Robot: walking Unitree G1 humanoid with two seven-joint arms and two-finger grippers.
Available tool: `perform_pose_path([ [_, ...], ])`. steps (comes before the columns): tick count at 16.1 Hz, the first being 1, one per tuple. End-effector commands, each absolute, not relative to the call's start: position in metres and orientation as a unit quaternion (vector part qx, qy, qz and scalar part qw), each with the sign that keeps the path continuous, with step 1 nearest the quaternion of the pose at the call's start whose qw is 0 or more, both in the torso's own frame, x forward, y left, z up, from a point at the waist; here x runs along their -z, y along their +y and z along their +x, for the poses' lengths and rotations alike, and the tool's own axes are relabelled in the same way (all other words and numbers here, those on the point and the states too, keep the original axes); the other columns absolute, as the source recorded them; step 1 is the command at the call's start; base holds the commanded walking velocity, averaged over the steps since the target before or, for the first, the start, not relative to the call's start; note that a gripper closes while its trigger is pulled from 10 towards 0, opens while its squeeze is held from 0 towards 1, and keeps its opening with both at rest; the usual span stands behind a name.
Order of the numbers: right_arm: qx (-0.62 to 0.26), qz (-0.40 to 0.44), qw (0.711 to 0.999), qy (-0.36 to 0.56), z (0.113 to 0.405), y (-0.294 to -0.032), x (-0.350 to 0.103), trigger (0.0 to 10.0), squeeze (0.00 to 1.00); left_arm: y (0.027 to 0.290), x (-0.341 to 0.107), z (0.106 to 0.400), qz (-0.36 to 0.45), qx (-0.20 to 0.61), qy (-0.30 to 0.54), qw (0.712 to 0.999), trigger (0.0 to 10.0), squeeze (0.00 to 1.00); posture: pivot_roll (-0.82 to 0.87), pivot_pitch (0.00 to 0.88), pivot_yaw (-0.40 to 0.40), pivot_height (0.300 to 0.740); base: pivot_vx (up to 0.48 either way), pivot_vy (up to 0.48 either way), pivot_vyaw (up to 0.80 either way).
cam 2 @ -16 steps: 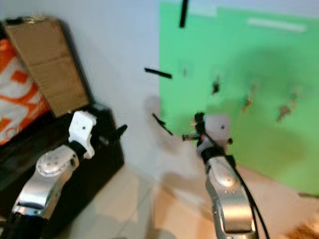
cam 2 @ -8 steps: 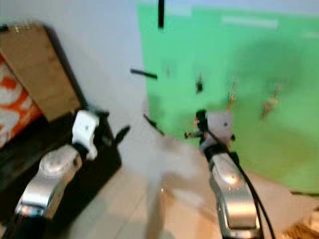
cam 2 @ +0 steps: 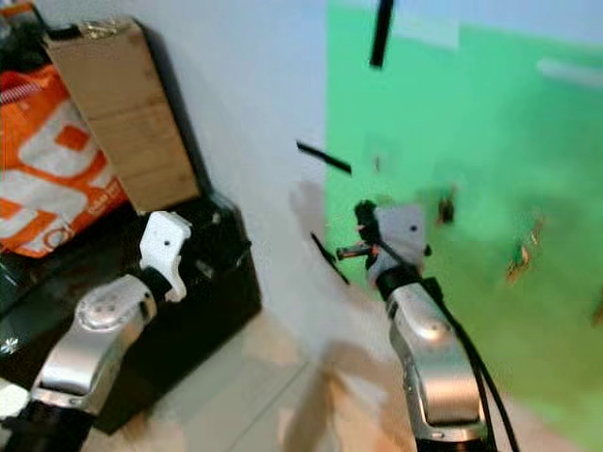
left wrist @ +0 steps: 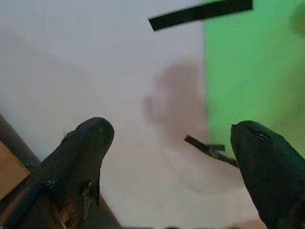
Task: Hang keys on a hook
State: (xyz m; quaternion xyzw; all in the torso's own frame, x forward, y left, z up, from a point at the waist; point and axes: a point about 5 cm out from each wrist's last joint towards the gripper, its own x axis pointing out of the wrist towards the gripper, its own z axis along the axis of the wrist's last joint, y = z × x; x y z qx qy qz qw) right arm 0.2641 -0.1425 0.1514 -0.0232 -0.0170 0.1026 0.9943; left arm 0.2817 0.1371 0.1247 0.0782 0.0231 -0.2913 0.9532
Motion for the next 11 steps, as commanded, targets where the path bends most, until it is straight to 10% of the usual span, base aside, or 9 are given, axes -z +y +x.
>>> perform_pose_path([
  [1,-0.109,-0.011,0.994,-0.027,0.264,-0.138,-0.155,10.0,0.0,0.143,-0.129,0.283,0.082,0.301,0.025,0.95,10.0,0.0,-0.04,0.0,0.059,0.74,0.0,0.0,0.0],
  [11,-0.103,0.013,0.993,-0.061,0.267,-0.139,-0.17,10.0,0.0,0.141,-0.129,0.271,0.056,0.412,0.056,0.908,10.0,0.0,-0.04,0.0,0.054,0.74,0.0,0.0,0.0],
])
